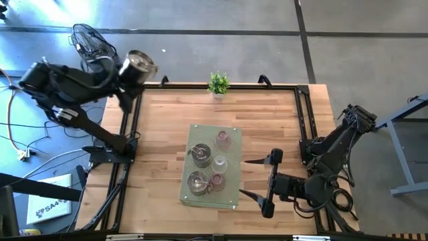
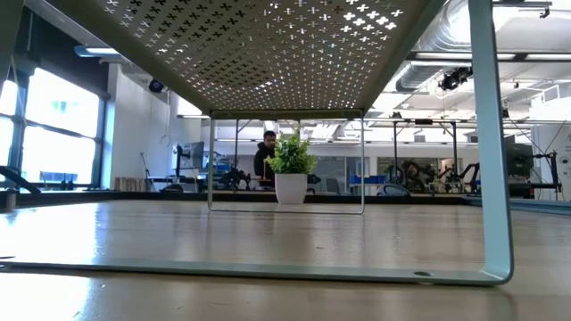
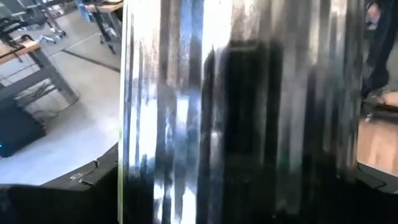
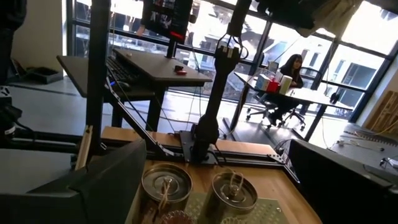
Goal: Pick & Place candle stick holders
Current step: Put the green scented candle on the shelf aligned with the purple candle holder
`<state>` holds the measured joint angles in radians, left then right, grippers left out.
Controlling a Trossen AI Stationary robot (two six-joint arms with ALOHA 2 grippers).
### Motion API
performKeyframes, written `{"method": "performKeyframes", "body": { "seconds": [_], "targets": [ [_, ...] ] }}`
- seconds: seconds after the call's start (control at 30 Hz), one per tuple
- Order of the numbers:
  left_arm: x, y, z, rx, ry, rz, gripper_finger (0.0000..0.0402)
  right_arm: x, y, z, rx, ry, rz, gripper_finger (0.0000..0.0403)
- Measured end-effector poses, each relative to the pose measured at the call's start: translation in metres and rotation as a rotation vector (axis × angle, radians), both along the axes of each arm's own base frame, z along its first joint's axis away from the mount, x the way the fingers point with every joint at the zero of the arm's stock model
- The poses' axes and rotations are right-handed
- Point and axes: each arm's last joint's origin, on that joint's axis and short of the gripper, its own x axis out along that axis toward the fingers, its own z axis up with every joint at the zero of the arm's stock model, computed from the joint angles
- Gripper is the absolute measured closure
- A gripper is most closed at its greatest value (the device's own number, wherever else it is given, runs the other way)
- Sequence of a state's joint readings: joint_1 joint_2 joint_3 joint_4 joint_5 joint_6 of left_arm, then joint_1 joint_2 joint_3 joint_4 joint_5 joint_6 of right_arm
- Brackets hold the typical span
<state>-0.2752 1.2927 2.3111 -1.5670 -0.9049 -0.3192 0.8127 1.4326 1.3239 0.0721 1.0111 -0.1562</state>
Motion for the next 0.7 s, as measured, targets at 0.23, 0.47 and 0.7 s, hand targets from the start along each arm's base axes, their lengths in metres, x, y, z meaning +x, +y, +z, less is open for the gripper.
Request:
{"method": "performKeyframes", "body": {
  "seconds": [0.23,0.47,0.7],
  "targets": [
    [-0.043,0.011,-0.023,-0.020,0.040,-0.080,0.0053,0.000,0.000,-0.004,0.017,0.023,-0.001,0.0013],
    [-0.077,0.019,-0.072,-0.062,-0.033,-0.141,0.0053,0.002,0.001,-0.007,0.031,0.030,-0.008,0.0014],
    [-0.081,0.016,-0.135,-0.010,-0.234,-0.348,0.0053,0.009,-0.003,-0.016,0.041,0.040,-0.031,0.0013]
  ]
}}
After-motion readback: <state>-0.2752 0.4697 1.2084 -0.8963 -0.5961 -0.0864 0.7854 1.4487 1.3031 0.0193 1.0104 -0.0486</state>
